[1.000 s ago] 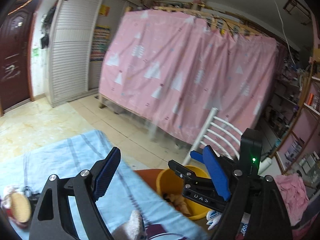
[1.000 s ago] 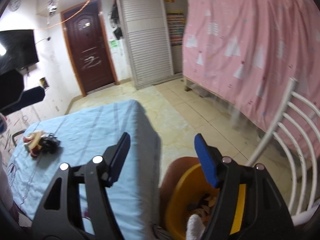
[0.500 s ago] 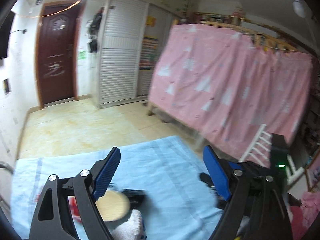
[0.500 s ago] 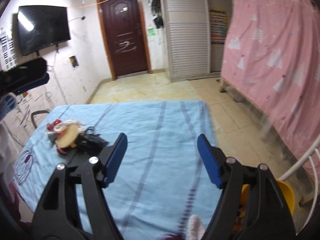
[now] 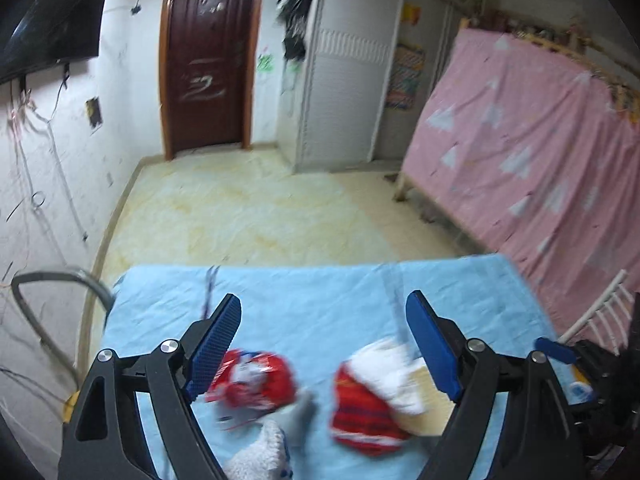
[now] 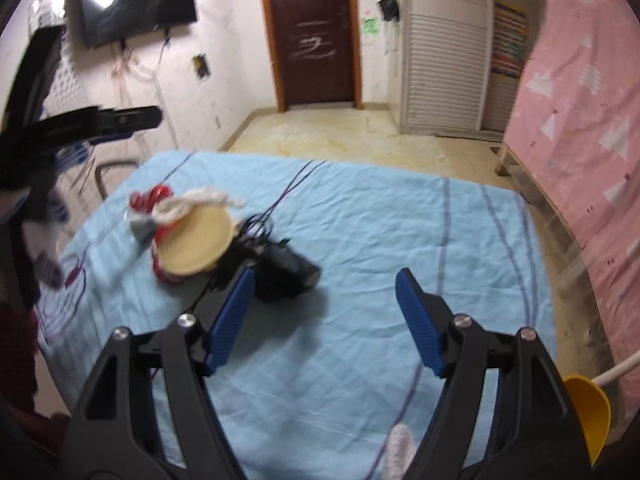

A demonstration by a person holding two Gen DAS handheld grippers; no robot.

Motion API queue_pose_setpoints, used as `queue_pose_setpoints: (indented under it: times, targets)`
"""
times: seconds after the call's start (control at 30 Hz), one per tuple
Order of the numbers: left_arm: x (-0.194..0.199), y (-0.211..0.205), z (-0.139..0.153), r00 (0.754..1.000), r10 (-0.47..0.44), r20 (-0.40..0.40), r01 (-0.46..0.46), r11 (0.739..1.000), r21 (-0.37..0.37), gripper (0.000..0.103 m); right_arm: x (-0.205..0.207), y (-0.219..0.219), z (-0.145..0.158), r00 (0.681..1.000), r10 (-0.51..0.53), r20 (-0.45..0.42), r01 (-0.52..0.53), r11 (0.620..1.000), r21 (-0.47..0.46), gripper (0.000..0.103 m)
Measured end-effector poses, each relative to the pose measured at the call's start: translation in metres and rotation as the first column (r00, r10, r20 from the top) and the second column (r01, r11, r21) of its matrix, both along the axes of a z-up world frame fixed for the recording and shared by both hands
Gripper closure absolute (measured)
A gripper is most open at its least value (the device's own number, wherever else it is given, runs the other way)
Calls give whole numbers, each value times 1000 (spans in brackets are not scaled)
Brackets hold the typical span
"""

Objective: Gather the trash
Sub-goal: 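Move both tools back over the bed toward the red snack bag, then grasp the red Hello Kitty bag with the left tool while the right tool grasps the black plastic bag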

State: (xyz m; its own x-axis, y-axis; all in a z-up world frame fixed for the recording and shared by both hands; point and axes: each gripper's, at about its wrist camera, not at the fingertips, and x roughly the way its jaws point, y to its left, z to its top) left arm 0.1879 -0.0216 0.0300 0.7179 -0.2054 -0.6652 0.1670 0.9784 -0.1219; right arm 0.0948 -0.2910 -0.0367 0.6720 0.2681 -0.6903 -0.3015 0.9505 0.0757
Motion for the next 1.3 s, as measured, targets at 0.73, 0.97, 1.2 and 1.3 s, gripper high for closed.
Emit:
queue_pose_setpoints:
  times: [0.73,0.97,1.2,1.3]
  targets:
    - [32,37,-87,968,72,-240,-59,996,61,54,34,64,-23,986,159,-54,-166,970,-180,36]
    - [26,41,-81,973,75,-218,-73,997,19,64,33,61,-25,985,159,-61,-167,971,-172,71]
    - [11,41,-57,984,75,-161,-74,997,11,65,15,40,-8,993,120,-8,-120,981,-152,72]
    - [4,35,-43,990,66,-128,-66,998,8,65,8,26,-1,996,91,12,-89,988,-124,72]
